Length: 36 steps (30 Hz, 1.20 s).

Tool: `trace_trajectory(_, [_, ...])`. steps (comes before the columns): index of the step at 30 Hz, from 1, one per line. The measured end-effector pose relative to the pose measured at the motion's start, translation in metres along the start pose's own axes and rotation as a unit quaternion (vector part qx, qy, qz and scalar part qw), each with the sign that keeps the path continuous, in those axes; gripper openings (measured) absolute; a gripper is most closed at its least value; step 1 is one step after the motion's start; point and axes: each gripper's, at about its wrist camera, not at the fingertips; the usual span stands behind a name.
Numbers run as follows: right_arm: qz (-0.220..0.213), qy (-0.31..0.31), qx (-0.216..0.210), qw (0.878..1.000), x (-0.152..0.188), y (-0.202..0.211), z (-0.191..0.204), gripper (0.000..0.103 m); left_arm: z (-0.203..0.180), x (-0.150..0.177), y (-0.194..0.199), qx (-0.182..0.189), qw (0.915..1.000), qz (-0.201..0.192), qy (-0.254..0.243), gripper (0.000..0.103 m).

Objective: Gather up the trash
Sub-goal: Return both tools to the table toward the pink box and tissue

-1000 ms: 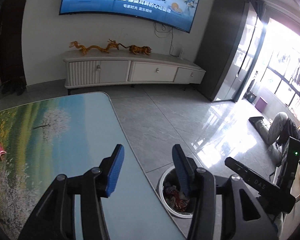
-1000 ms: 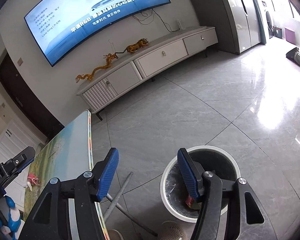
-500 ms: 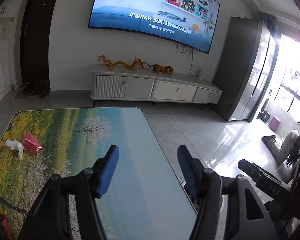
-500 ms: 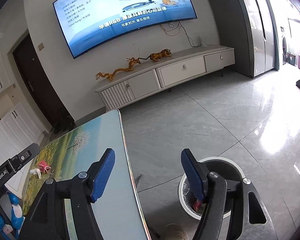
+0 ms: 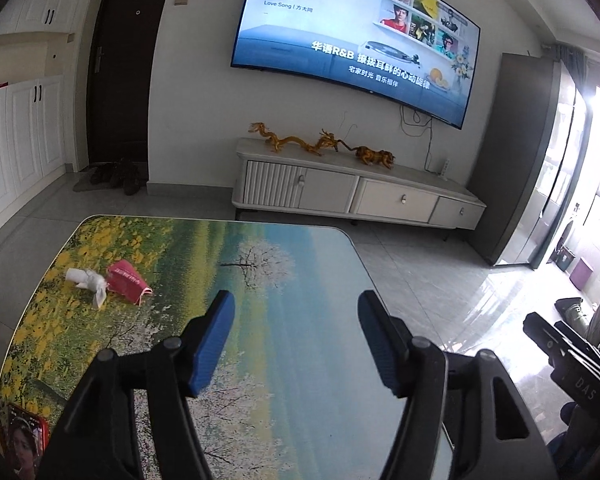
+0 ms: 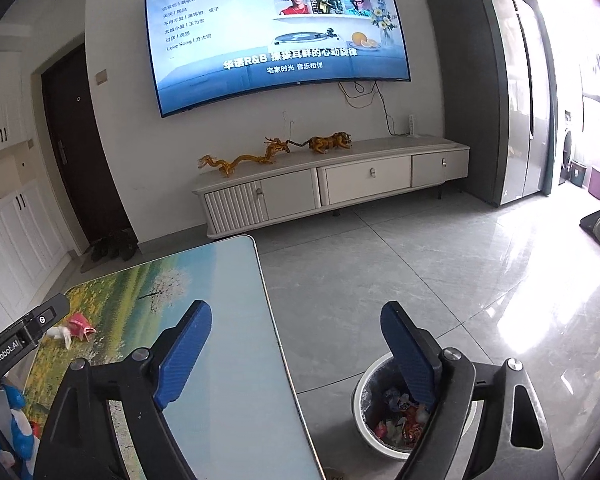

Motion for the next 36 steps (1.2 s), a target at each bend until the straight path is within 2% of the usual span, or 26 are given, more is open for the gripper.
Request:
trace_trajectory(3, [-0.009, 0.016, -0.002, 1.000, 0.000, 0.002, 0.011, 0.092, 0.004, 0.000, 0.003, -0.009, 0.9999, -0.007, 0.003, 0.062])
trace_trajectory(12, [-0.032, 0.019, -0.018, 0.999, 0.003, 0.005, 0.021, 0.092, 0.010, 0.001, 0.006, -0.024, 0.9996, -0.015, 0.002, 0.065])
trace_trajectory(27, [-0.021, 0.016, -0.041, 0.999, 0.003, 0.004, 0.019, 0.092, 0.029, -0.008, 0.001, -0.064, 0.9976, -0.022, 0.017, 0.066])
trace_trajectory(36, [-0.017, 0.031, -0.061, 0.998, -0.001, 0.001, 0.036, 0.092, 0.051, -0.017, -0.004, -0.081, 0.9960, -0.021, 0.033, 0.066])
Point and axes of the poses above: each gripper's, at about its wrist camera, not at the fingertips, and y roughly against the way its jaws point, z to its left, x to its underside, and after that the axes turned 13 degrees about -x, right-handed
